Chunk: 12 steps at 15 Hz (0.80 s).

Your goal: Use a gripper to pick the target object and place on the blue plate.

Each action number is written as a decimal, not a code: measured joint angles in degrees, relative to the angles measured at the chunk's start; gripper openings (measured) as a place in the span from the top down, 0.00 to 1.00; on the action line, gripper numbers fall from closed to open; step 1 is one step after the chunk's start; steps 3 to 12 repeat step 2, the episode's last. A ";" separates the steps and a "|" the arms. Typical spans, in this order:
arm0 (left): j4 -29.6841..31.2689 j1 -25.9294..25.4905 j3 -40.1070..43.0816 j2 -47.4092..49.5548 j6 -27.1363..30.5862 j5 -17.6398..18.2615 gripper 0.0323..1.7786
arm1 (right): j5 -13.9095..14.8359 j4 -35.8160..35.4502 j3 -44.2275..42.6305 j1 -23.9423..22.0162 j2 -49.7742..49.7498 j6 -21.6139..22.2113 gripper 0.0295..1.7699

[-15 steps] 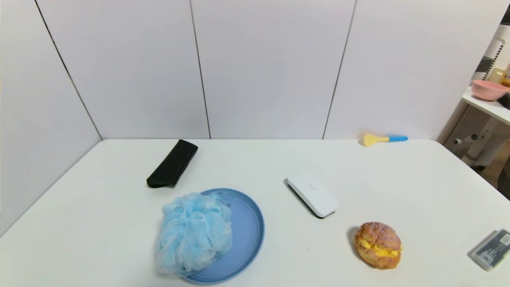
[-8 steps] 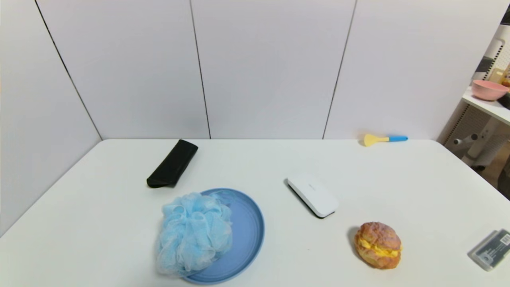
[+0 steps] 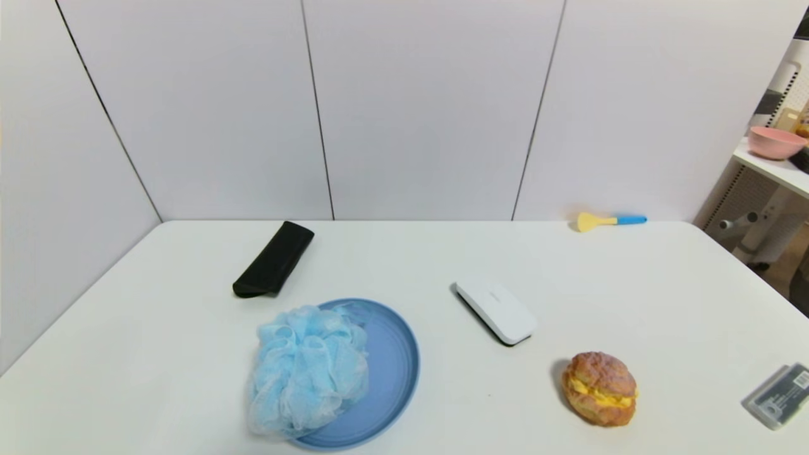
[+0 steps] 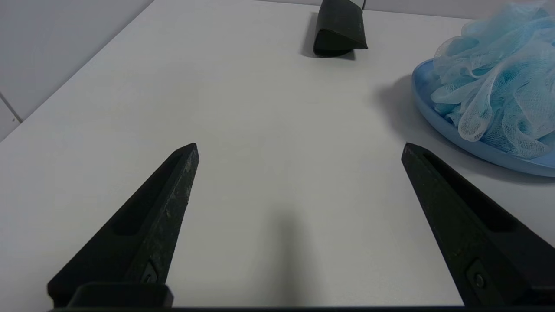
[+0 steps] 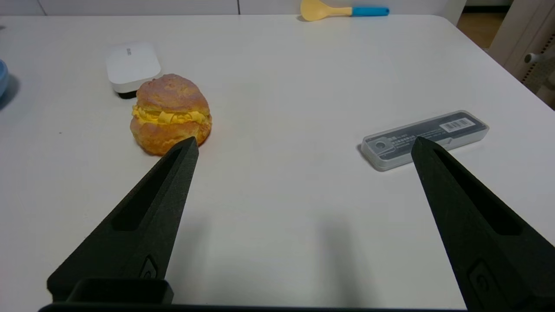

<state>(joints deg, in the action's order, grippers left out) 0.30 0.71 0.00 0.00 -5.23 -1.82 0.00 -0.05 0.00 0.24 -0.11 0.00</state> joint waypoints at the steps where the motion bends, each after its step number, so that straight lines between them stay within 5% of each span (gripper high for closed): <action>1: 0.00 0.00 0.00 0.00 0.00 0.00 0.05 | 0.00 0.00 0.00 0.00 0.00 0.00 0.04; 12: 0.00 0.00 0.00 0.00 0.02 0.00 0.05 | 0.00 -0.02 0.00 0.00 0.00 0.00 0.04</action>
